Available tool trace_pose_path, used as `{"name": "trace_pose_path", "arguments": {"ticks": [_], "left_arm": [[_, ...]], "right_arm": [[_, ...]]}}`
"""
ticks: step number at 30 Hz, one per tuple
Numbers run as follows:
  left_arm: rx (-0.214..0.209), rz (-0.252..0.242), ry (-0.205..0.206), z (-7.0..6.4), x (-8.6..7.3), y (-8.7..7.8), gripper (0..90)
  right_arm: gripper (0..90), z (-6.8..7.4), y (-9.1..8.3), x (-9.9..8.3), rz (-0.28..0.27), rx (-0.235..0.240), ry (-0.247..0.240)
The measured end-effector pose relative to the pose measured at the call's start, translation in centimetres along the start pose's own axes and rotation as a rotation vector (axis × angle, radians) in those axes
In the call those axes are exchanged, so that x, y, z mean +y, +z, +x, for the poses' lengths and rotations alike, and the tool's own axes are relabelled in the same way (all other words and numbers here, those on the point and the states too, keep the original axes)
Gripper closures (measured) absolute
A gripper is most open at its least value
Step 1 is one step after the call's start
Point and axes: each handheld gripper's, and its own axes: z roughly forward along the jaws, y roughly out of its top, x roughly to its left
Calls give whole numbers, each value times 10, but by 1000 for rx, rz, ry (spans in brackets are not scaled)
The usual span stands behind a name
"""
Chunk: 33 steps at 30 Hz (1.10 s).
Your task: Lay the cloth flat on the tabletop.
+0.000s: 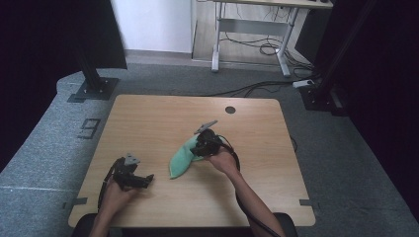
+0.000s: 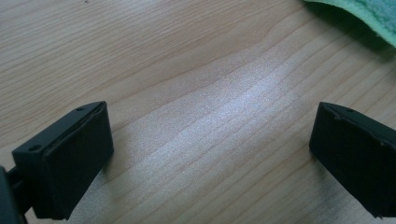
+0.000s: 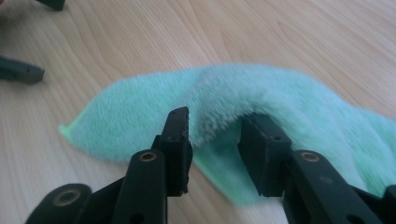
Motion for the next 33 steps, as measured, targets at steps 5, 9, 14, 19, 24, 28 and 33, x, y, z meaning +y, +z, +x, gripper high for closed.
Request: {"name": "trace_pose_path", "arguments": {"ticks": [5,9,14,19,24,28,33], "left_arm": [[0,0,0,0,0,0,0],[0,1,0,0,0,0,0],[0,2,0,0,0,0,0],[0,2,0,0,0,0,0],[0,0,-1,0,0,0,0],[1,0,1,0,0,0,0],[0,0,-1,0,0,0,0]], "right_arm": [[640,-8,-1,-21,24,-3,29],[568,-17,13,-38,59,-28,53],[732,-14,25,-42,64,-79,7],[851,-12,23,-42,68,-88,3],[852,-12,-4,-30,32,-80,17],[849,-12,-41,-11,-4,-104,-2],[844,-10,-75,9,-65,-125,-22]]}}
